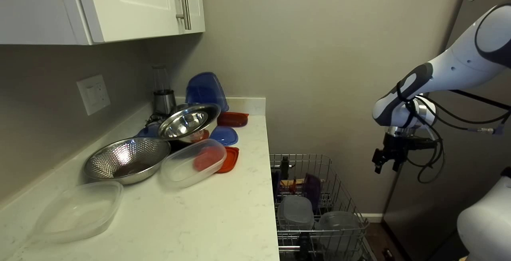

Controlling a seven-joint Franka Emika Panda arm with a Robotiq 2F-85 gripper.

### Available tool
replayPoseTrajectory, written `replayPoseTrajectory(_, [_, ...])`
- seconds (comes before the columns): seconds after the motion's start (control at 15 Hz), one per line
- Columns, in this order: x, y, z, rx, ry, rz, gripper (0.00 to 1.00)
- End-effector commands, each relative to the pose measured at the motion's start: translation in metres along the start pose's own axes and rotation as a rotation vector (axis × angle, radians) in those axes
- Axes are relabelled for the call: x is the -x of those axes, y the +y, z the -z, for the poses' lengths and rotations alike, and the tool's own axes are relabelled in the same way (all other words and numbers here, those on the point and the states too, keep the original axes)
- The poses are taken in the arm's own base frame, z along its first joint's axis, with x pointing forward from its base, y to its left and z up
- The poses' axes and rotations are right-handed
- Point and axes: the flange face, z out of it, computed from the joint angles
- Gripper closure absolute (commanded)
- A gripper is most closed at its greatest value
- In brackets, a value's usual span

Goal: Push in the rack of the dishwasher

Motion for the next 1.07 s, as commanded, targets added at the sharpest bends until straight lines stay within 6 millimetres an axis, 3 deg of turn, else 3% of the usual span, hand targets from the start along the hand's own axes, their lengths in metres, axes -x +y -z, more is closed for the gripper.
replayPoseTrajectory(0.0, [0.0,0.001,0.001,0.0,-0.001,-0.002,0.0])
replayPoseTrajectory(0.2, [0.001,0.001,0.001,0.0,-0.001,-0.004,0.0])
replayPoseTrajectory(1.0, [-0.063,0.01,-0.095,-0.045,-0.064,-0.052,0.0])
